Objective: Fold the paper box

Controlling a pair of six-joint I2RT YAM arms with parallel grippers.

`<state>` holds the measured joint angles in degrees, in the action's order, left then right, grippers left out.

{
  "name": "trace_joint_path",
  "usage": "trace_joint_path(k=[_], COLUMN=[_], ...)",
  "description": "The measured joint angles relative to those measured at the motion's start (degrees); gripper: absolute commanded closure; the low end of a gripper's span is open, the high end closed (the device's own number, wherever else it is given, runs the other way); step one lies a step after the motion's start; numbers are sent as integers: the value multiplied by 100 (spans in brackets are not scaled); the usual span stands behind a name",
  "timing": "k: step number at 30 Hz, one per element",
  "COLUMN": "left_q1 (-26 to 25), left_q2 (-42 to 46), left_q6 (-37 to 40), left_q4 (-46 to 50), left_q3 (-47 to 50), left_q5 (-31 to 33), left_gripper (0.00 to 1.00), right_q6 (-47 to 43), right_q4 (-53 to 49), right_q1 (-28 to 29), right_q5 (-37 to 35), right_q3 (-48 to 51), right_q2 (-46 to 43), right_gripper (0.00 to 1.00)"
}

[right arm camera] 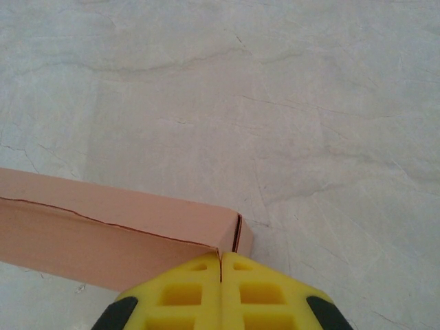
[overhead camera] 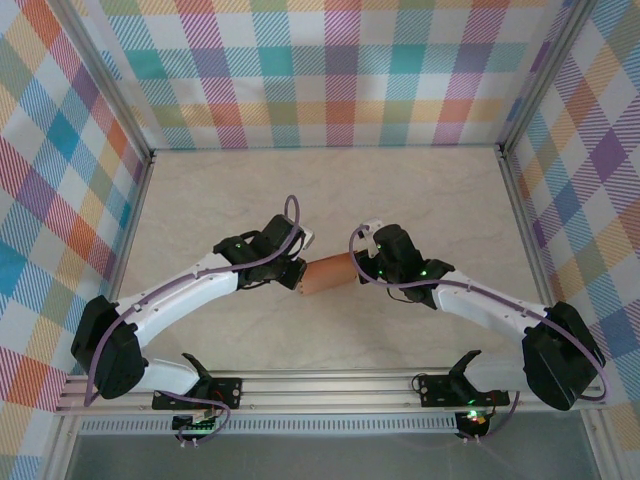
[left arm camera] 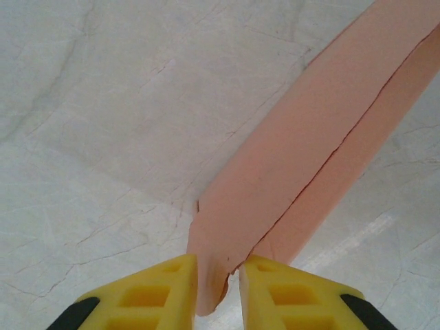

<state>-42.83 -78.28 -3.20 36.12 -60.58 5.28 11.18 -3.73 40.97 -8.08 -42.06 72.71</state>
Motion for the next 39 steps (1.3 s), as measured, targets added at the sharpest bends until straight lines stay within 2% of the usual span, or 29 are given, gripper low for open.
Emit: trace_joint_path(k=[13,22,24,26,39], left_q1=[33,37,37,37,79], left_q2=[0,0,0,0,2], left_q6=[4,20,9,31,-192], left_q4=[144,144,136,120,87], left_q3=[44,127,149,155,155], left_q5=[103,144,140,129,81], left_gripper=[74,81,92,100,100], right_q6=[4,42,44,44,37], right_q4=[-28,-44,-46,-46,-66], right_q1=[0,0,0,0,22], right_q5=[15,17,20,57,74], right_q3=[-61,-146,-146,-151,-155], right_q2=[66,146,146,149,149], right_gripper=[100,100,100,100,100])
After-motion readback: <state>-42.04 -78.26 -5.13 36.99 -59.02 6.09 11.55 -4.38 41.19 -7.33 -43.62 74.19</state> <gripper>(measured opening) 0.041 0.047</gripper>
